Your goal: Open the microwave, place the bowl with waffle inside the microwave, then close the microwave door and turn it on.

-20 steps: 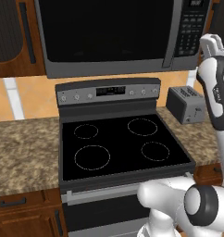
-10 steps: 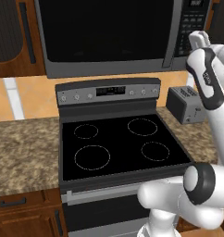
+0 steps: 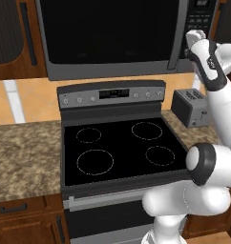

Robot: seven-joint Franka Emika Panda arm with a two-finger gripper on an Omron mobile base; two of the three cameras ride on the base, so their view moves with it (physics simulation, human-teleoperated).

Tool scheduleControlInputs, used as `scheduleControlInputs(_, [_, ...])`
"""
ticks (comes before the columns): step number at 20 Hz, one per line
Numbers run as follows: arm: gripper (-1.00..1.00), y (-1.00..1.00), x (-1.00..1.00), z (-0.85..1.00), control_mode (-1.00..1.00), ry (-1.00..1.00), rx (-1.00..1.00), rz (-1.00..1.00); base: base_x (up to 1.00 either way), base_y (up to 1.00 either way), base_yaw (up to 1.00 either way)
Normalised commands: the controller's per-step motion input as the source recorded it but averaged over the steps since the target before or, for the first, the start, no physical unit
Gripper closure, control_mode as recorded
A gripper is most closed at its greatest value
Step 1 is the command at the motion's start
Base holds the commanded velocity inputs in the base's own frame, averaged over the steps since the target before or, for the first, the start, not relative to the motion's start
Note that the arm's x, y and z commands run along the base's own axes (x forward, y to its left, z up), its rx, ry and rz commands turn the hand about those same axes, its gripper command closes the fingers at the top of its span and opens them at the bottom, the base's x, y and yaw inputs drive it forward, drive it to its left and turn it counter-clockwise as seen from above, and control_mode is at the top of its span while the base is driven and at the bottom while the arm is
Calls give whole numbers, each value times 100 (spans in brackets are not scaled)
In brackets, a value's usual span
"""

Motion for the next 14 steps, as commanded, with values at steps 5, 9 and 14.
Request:
scheduleControlInputs(5, [100,-1,89,-47,-100,0,3,8,0,0,0])
scheduleControlInputs(9, [100,7,100,-76,-100,-1,1,7,0,0,0])
scheduleControlInputs(14, [100,21,96,-84,-100,-1,0,7,0,0,0])
